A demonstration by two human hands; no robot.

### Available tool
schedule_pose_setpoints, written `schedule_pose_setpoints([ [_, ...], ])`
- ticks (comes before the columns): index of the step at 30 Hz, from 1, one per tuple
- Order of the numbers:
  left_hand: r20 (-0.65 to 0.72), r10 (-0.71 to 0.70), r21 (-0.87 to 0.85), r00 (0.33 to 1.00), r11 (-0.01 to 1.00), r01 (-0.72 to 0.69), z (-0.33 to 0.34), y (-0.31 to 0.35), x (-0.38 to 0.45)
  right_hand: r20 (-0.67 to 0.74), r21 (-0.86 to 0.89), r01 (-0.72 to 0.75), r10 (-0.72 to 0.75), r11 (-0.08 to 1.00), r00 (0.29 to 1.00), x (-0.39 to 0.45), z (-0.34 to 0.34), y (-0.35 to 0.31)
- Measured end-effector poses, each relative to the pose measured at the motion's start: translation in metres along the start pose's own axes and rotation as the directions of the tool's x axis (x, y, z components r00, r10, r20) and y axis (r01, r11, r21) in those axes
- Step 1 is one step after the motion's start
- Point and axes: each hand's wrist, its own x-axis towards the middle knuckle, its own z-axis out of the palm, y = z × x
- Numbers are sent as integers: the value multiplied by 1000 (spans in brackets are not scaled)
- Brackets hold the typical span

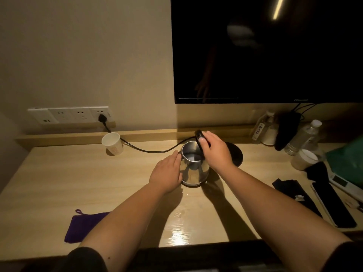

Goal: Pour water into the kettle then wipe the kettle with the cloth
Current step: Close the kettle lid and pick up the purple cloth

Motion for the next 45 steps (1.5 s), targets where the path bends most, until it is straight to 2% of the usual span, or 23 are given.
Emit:
schedule_pose_setpoints([
  [3, -6, 0, 3, 1000, 1000, 0, 3, -1, 0, 108, -288, 117, -89, 950, 990, -3, 13, -3],
  [5, 2, -2, 12, 1000, 1000, 2, 4, -1, -1, 188, -485, 241, -169, 841, 968, -3, 19, 0],
  [7, 13, -3, 9, 1000, 1000, 3, 5, -1, -2, 271, -598, 341, -217, 725, 938, -3, 24, 4],
  [9, 20, -2, 6, 1000, 1000, 2, 5, -2, -1, 324, -646, 379, -211, 663, 922, -4, 29, 7],
  [18, 36, -4, -13, 999, 1000, 5, 11, -5, -1, 327, -667, 377, -202, 643, 923, -8, 31, 12],
  [32, 80, -2, 50, 997, 999, -2, 5, -14, -13, 363, -658, 377, -165, 652, 917, -20, 43, 9],
  [38, 35, -108, -17, 993, 994, 109, -1, -37, -44, 366, -661, 413, -212, 626, 906, -29, 41, 6],
  [42, 29, -192, -19, 981, 981, 193, 4, -80, -90, 373, -588, 568, -430, 576, 822, -56, 57, -8],
  [45, 60, -236, -8, 970, 972, 237, 9, -111, -127, 451, -497, 658, -479, 567, 753, -78, 88, -18],
])
